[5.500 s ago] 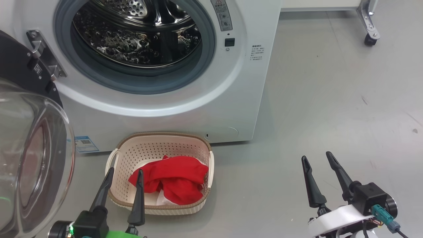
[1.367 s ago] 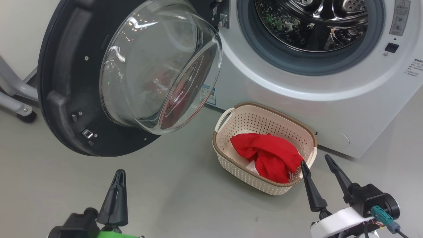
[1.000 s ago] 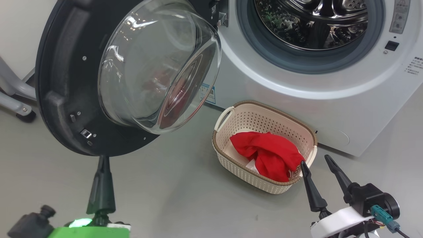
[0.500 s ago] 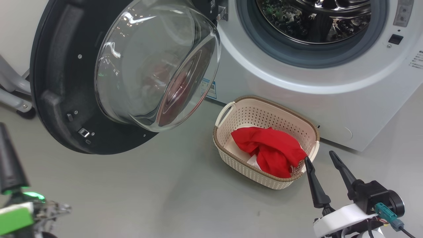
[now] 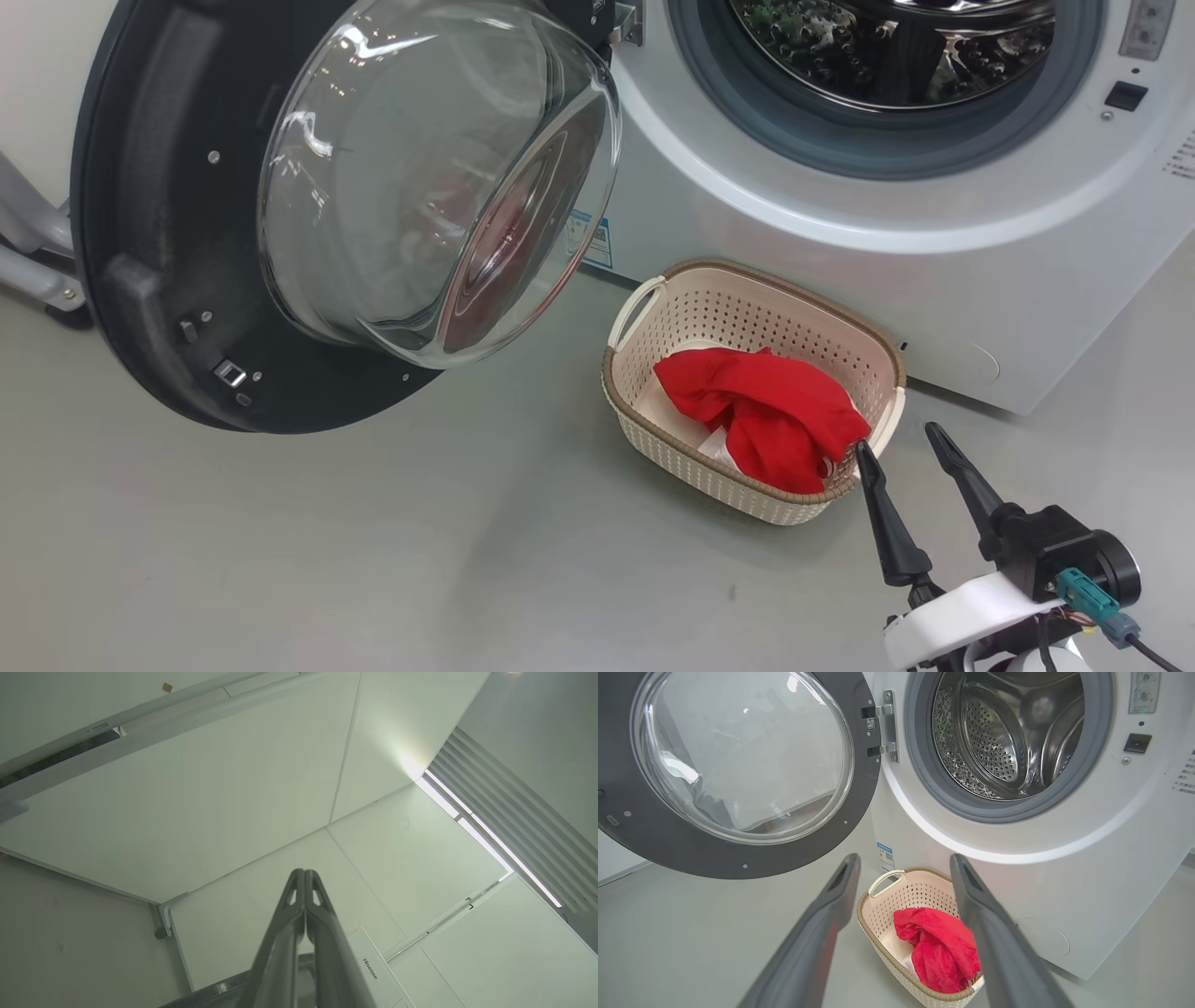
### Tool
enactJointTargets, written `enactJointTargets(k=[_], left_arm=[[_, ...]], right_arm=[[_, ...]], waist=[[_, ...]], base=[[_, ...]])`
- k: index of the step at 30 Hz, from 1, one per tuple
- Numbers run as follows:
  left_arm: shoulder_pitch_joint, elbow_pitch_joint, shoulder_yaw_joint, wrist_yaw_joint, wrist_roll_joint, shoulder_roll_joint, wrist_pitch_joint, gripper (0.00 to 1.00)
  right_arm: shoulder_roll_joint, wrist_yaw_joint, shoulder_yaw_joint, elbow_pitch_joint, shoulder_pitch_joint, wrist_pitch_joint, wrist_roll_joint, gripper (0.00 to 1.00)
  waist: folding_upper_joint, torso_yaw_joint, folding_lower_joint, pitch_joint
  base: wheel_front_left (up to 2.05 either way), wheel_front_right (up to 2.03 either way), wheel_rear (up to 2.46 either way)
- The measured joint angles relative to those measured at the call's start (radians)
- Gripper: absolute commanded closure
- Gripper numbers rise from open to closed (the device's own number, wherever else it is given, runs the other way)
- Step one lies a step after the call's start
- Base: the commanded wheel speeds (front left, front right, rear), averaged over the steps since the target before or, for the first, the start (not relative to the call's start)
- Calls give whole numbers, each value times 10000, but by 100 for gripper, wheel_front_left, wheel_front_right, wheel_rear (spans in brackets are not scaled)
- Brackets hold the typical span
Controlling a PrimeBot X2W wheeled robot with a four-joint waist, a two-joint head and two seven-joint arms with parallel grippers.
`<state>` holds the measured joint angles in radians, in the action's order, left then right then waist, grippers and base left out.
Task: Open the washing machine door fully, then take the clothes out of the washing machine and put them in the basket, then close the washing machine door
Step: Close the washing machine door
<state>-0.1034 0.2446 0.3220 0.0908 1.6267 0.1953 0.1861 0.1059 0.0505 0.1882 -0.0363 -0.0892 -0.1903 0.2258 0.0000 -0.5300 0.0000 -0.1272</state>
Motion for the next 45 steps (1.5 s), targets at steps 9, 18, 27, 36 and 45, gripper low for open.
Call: enactJointTargets(k=[9,18,27,36,45], left_arm=[[-745,-2128,205,-826,1645,1197,-1630,100],[-1289,-3661,-291,-1400,2205,1649,-2892,100],[-1542,-4523,-654,-1473,2345,1739,-3693,100],[-1944,-5156,-1191,-1384,2380,1778,-4339,100],[-2064,-5524,-1267,-1108,2431,1906,-4939,100]], right_arm=[[81,13,79,151,209,92,-13,0],[148,100,104,244,285,192,-13,0],[180,188,207,288,455,280,-13,0],[245,188,130,314,504,309,-12,0],[257,188,92,313,543,309,6,0]], waist=[[0,310,0,-214],[0,552,0,-436],[0,810,0,-584],[0,995,0,-756],[0,1022,0,-793]], base=[[0,0,0],[0,0,0],[0,0,0],[0,0,0],[0,0,0]])
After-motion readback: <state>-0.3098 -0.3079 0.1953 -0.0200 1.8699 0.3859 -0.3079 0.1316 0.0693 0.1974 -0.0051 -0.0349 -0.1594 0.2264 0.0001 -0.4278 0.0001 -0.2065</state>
